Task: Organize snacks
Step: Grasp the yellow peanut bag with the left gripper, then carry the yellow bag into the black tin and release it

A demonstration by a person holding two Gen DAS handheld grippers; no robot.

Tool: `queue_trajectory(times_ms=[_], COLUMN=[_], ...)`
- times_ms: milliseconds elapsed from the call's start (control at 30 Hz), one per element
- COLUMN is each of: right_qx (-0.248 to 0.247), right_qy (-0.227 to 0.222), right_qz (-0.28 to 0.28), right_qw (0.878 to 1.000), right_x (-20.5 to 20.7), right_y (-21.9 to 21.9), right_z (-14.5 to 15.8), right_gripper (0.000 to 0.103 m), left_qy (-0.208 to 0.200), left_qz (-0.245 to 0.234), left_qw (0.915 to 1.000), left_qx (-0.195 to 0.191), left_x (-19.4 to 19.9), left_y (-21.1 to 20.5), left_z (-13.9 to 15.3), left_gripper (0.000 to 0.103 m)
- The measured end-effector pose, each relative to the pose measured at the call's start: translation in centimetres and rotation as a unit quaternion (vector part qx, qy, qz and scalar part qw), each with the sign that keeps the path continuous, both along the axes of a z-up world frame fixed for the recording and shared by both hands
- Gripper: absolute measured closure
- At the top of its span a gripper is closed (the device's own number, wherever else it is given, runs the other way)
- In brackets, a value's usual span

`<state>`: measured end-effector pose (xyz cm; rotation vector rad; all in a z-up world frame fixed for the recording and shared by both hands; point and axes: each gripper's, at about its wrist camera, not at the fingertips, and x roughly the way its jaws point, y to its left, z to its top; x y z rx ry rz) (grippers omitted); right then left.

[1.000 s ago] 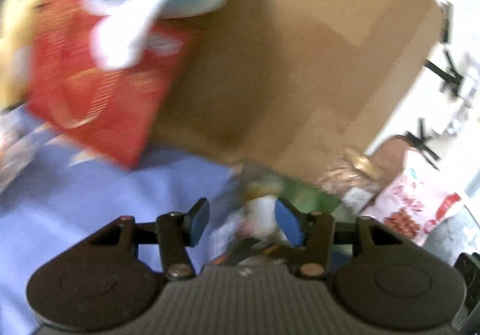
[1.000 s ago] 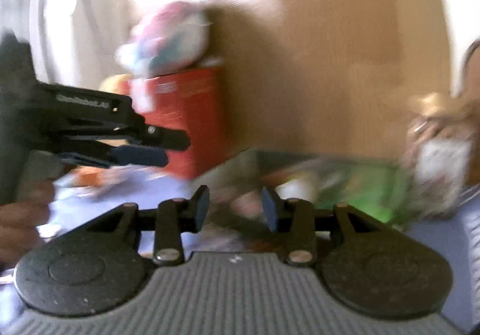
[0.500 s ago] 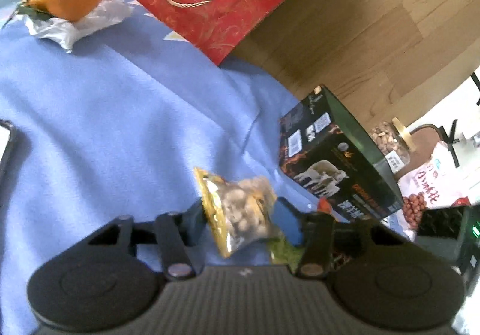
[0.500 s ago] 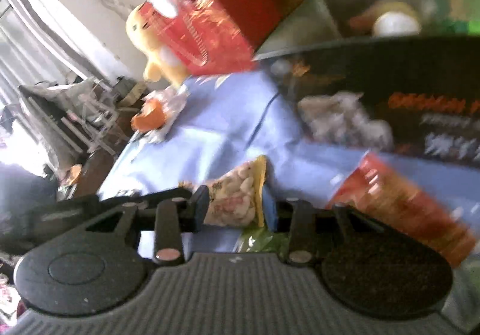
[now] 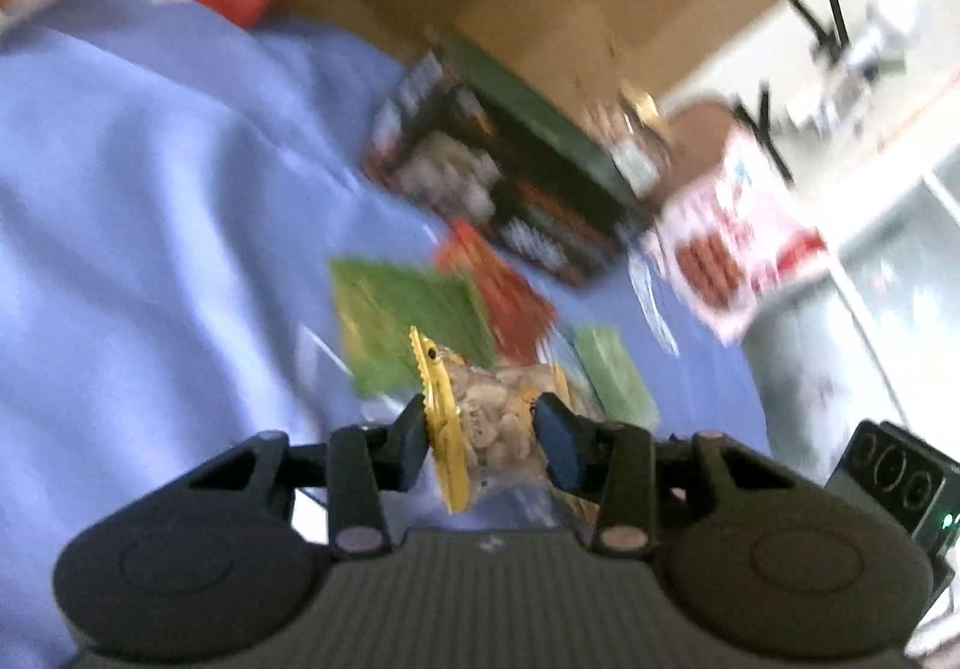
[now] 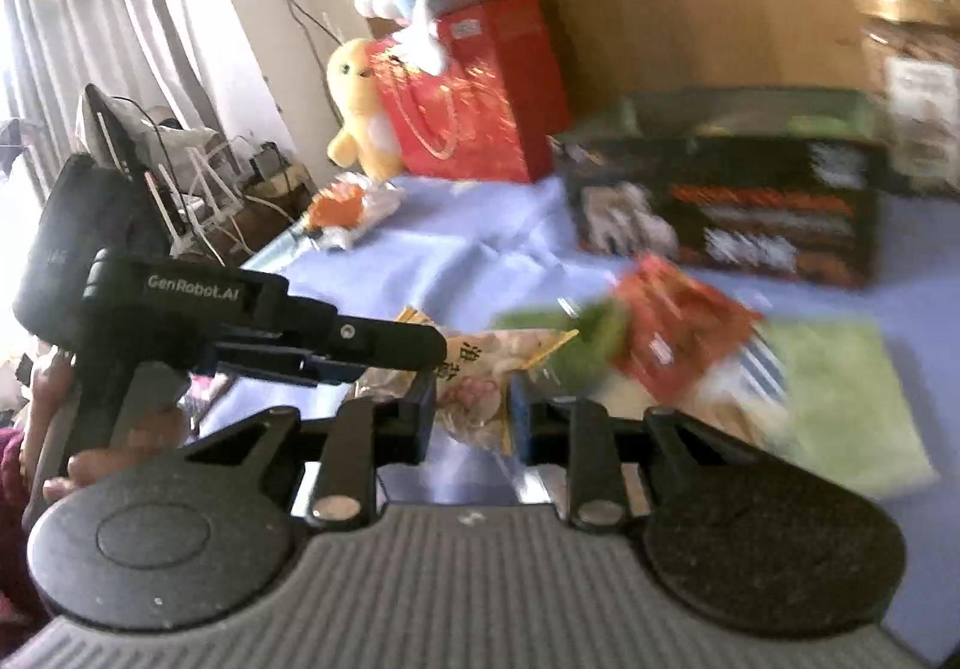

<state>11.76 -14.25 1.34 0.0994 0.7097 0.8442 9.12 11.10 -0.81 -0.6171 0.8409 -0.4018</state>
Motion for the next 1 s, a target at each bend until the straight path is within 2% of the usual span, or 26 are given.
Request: queue_trajectory(times_ms=[100,133,167,233,367,467,533,567,600,700,867,1000], right_qx=[-0.017,-0.018,-0.017,-0.023,-0.087,-0.112,-0.122,-0.125,-0.127,-0.100,-0.073,-0.060], right_qy=[-0.001,-0.004,-0.006,-0.013,-0.072,-0.111,-0.128,-0.135,-0.140,-0.140,-0.166,-0.215], right_qz=[-0.007,-0.008,-0.005,0.004,0.040,0.065,0.071,0.071,0.069,0.063,0.027,-0.009], right_qw=[1.000,1.000,1.000,1.000,0.993,0.985,0.982,0.980,0.980,0.983,0.983,0.975], right_x=[-1.3,-1.6,-2.0,-2.4,-3.5,-4.0,-4.1,-4.1,-4.2,-4.2,-3.4,-1.2], right_y=[-1.2,-1.5,-1.5,-1.4,0.0,0.4,0.7,0.8,0.7,0.0,-0.3,-0.5], right_z=[-0.5,-0.7,-0.9,-1.1,-1.6,-2.2,-2.5,-2.6,-2.6,-2.1,-0.7,1.4], right_gripper=[0.071,0.068,0.059,0.053,0.053,0.052,0.056,0.063,0.064,0.077,0.078,0.079], left_qy=[0.008,0.009,0.011,0.010,0.010,0.007,0.003,0.001,0.002,0.002,-0.038,-0.093], left_qz=[-0.032,-0.039,-0.040,-0.044,-0.034,-0.030,-0.029,-0.032,-0.036,-0.052,-0.060,-0.065], left_qw=[0.9993,0.9990,0.9987,0.9983,0.9982,0.9979,0.9963,0.9954,0.9955,0.9970,0.9953,0.9903], left_qx=[0.015,0.020,0.028,0.038,0.048,0.058,0.080,0.090,0.088,0.057,0.066,0.080], left_x=[0.1,0.1,-0.1,-0.4,-1.1,-1.4,-1.4,-1.5,-1.5,-1.0,0.7,3.3], left_y=[-2.1,-2.6,-2.9,-3.0,-2.4,-2.5,-3.1,-3.3,-3.3,-3.2,-4.1,-5.3], left_z=[-0.5,-0.5,-0.5,-0.5,-0.2,-0.3,-0.1,0.1,0.1,0.7,4.0,8.0], left_gripper=[0.064,0.063,0.059,0.058,0.050,0.054,0.059,0.062,0.062,0.065,0.065,0.065])
